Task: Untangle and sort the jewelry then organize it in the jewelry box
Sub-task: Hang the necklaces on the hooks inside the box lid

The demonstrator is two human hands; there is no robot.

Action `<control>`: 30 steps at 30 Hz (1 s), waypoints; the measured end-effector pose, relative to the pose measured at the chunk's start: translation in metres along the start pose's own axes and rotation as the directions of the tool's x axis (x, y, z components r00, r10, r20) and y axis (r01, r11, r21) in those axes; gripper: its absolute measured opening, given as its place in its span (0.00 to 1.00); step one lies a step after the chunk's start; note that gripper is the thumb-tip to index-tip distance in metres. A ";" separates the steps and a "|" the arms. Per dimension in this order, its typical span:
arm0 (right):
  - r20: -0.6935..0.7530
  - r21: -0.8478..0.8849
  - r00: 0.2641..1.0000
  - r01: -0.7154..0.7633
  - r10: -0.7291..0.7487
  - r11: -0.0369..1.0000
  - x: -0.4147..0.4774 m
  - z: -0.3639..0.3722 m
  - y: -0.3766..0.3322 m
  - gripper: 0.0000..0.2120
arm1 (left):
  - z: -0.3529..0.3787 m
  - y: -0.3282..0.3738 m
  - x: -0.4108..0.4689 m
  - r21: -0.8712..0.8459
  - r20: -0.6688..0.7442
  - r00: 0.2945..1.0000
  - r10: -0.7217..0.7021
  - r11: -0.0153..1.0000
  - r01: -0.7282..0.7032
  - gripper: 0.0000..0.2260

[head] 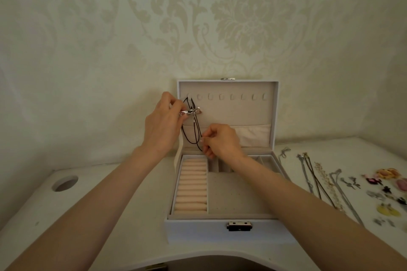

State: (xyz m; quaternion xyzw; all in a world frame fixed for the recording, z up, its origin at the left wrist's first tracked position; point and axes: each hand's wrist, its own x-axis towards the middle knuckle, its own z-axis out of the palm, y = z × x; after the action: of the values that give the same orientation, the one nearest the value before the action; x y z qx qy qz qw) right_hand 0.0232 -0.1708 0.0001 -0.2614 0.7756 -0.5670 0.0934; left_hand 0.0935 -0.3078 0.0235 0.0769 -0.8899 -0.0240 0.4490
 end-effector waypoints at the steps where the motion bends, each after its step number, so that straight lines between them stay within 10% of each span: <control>1: 0.016 -0.015 1.000 -0.002 0.003 1.000 0.000 0.000 0.002 0.10 | 0.000 0.001 0.000 0.003 0.002 1.000 -0.005 1.000 0.005 0.07; 30: -0.044 -0.015 0.998 -0.037 0.036 0.999 0.004 0.036 -0.003 0.09 | 0.001 -0.003 0.003 -0.076 0.066 0.991 -0.114 0.990 0.118 0.07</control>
State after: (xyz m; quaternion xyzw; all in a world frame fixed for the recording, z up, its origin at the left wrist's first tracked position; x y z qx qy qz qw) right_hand 0.0366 -0.2030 -0.0084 -0.2355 0.7866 -0.5644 0.0847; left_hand 0.0911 -0.3110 0.0248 0.1098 -0.8955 -0.0879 0.4222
